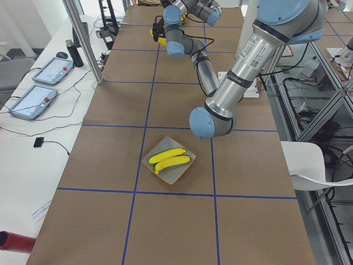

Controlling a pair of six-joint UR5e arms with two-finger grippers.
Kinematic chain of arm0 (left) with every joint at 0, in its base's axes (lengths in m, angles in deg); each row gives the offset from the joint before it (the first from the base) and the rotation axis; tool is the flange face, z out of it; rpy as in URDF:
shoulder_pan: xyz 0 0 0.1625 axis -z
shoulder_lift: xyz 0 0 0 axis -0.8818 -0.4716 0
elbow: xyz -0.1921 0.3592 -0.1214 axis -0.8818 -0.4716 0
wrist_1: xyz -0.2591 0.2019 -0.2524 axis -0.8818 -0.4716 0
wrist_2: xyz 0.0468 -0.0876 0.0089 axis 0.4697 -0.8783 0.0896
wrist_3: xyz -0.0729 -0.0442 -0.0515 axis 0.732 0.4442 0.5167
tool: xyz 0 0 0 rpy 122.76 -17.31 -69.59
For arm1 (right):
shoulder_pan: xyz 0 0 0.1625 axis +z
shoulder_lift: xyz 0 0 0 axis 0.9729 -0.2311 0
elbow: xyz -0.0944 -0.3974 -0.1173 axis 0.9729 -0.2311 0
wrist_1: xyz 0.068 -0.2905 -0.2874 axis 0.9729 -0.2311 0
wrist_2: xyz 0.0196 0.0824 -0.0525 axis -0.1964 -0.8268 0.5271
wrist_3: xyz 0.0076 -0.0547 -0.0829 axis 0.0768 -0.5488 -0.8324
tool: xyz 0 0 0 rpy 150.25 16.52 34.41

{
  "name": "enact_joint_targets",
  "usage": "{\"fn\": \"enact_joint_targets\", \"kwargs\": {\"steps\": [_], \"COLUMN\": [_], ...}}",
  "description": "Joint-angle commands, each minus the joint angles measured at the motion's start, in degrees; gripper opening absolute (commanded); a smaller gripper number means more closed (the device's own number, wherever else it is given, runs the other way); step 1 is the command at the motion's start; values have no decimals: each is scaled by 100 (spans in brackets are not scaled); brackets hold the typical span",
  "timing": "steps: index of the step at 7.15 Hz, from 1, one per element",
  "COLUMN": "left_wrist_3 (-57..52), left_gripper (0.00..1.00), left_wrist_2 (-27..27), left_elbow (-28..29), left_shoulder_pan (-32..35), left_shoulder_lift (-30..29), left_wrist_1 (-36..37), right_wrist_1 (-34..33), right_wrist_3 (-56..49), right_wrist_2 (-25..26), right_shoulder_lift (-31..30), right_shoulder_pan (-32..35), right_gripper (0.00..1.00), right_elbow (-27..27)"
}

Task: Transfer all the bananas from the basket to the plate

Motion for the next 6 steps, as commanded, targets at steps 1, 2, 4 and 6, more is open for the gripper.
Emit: {"fn": "enact_joint_targets", "kwargs": {"steps": [1,2,4,6], "left_wrist_3": [0,0,0,0], "left_gripper": [0,0,0,0], "left_wrist_2": [1,1,1,1], "left_elbow": [8,8,17,-114], "left_shoulder_pan": [0,0,17,44], "left_shoulder_lift": [4,4,13,345], "left_wrist_1": [-1,8,25,52], "right_wrist_1": [40,31,-48,-556], "right_wrist_3": [32,14,-30,-353], "right_wrist_2": [-10,-28,-255,-1157], "right_shoulder_lift": [-6,-6,-76,-252], "right_shoulder_pan": [6,6,111,715], "right_gripper": [100,100,100,100], "right_elbow": [63,116,239,231]}}
